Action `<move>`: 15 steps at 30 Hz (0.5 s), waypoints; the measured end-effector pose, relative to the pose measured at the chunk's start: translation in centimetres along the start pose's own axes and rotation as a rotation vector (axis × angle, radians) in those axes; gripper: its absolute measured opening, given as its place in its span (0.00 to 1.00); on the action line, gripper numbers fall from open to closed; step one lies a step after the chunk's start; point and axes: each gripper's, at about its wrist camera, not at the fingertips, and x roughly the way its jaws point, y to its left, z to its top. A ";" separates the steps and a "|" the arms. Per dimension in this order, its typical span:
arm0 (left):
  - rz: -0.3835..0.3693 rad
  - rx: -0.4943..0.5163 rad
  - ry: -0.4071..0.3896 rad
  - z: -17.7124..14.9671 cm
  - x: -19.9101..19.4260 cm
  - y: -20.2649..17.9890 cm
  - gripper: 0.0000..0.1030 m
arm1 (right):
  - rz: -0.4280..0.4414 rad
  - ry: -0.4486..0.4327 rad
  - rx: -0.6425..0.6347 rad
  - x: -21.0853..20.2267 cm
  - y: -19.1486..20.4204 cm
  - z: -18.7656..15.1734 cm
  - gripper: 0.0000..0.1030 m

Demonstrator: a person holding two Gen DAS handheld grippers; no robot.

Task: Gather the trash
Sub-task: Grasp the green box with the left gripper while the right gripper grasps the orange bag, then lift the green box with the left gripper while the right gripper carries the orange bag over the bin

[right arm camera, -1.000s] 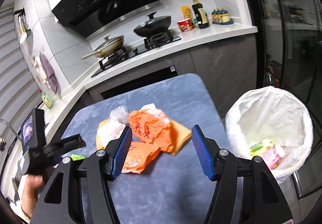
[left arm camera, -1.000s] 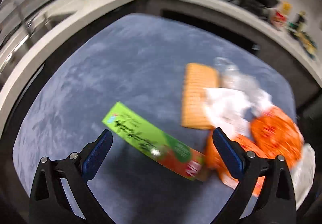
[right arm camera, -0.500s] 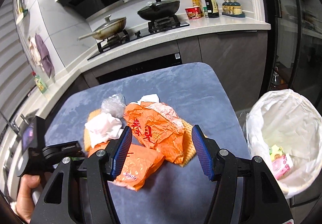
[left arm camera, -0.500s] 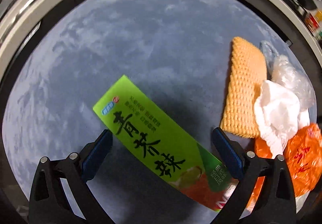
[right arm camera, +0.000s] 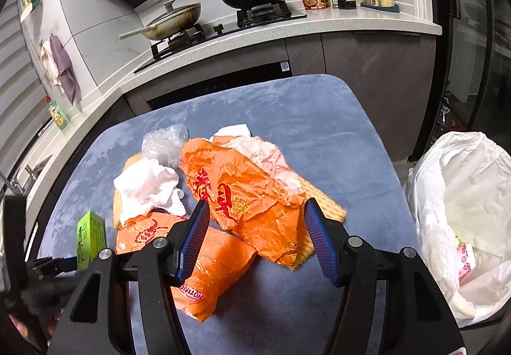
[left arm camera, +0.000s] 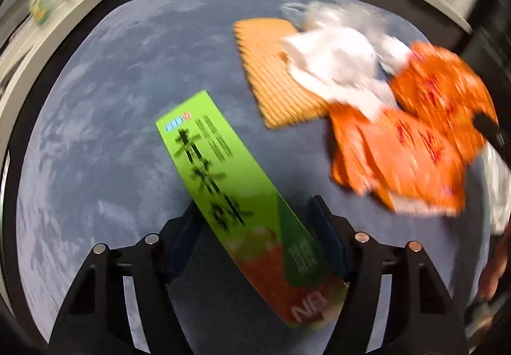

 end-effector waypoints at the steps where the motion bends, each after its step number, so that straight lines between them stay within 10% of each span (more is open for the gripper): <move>1: -0.007 0.007 -0.003 -0.3 -0.2 -0.2 0.63 | 0.001 0.004 -0.002 0.2 0.1 0.0 0.58; 9: -0.056 -0.034 -0.079 -2.1 -2.3 -1.3 0.49 | 0.005 0.026 -0.017 0.9 0.4 -0.1 0.12; 15: -0.058 -0.040 -0.144 -2.2 -3.6 -1.5 0.46 | 0.049 -0.001 -0.005 -0.9 0.5 -0.2 0.05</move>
